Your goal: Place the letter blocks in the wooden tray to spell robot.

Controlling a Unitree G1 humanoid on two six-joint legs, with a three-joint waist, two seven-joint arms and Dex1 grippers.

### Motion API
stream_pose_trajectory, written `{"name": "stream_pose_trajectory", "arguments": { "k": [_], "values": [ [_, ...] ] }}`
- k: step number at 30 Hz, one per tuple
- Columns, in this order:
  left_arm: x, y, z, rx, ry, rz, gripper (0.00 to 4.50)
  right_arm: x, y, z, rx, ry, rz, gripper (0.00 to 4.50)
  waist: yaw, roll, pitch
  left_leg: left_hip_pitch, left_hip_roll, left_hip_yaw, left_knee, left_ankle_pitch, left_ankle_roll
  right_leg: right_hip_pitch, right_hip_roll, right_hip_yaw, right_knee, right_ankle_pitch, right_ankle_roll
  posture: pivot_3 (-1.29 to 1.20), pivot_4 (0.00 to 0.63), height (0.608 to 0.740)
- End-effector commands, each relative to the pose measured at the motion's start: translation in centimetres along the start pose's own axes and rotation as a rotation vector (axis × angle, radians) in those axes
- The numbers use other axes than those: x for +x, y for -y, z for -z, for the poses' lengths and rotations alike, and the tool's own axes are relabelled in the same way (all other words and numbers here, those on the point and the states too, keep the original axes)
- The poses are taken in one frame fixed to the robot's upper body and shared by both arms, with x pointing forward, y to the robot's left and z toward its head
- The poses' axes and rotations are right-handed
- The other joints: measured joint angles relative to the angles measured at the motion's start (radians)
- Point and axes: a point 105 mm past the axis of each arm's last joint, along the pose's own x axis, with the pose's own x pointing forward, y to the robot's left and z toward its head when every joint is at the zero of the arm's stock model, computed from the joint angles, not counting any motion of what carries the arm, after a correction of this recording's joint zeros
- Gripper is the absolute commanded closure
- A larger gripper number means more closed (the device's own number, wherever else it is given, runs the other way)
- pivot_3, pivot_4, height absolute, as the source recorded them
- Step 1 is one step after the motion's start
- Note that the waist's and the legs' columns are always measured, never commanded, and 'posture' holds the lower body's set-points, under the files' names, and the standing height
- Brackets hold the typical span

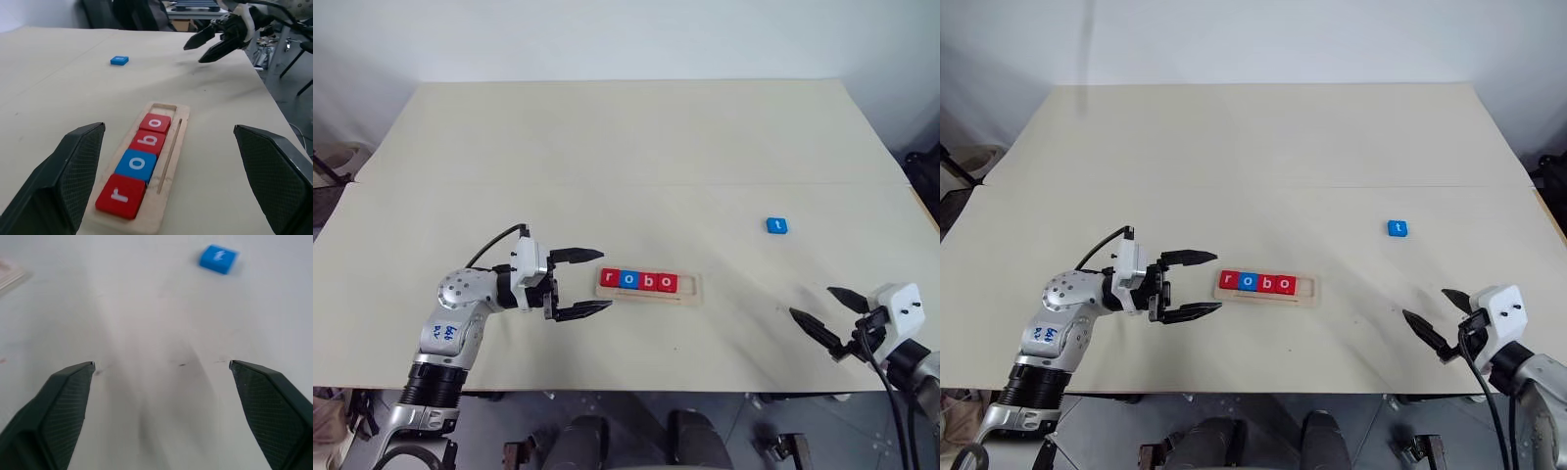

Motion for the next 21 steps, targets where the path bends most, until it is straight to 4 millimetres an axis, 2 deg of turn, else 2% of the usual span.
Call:
{"name": "stream_pose_trajectory", "arguments": {
  "k": [1,5,13,16,21],
  "values": [
    [0.1,-0.2,-0.5,0.031,0.011,0.002,0.0,1.4,0.2,-2.4,-0.022,0.063,0.025,0.05,-0.004,0.0,0.0,0.0,0.0,0.0,0.0,0.0,0.0,0.0,0.0,0.0,0.0,0.0,0.0,0.0,0.15,0.74],
    [0.1,-0.1,-0.5,0.034,0.011,-0.002,0.0,3.2,1.1,-3.7,0.012,0.063,0.069,0.05,-0.005,0.0,0.0,0.0,0.0,0.0,0.0,0.0,0.0,0.0,0.0,0.0,0.0,0.0,0.0,0.0,0.15,0.74],
    [-0.4,0.3,-0.5,0.033,0.004,-0.035,0.0,8.6,3.2,-6.2,0.11,-0.117,0.204,0.05,-0.006,0.0,0.0,-0.001,0.0,-0.001,0.0,0.0,0.0,-0.001,-0.001,0.0,0.0,0.0,0.0,0.0,0.15,0.74],
    [-0.4,0.4,-0.5,0.034,0.004,-0.039,0.0,10.0,3.5,-6.5,0.172,-0.166,0.22,0.05,-0.006,0.0,0.0,-0.001,0.0,-0.001,-0.001,0.0,0.0,-0.001,-0.001,0.0,0.0,0.0,0.0,0.0,0.15,0.74],
    [-0.4,0.5,-0.6,0.038,0.008,-0.056,0.0,13.1,4.5,-6.0,0.168,-0.255,0.271,0.05,-0.008,0.0,0.0,-0.002,-0.001,-0.001,0.0,0.0,0.0,-0.001,-0.002,-0.001,0.0,0.0,0.0,0.0,0.15,0.74]
  ]
}}
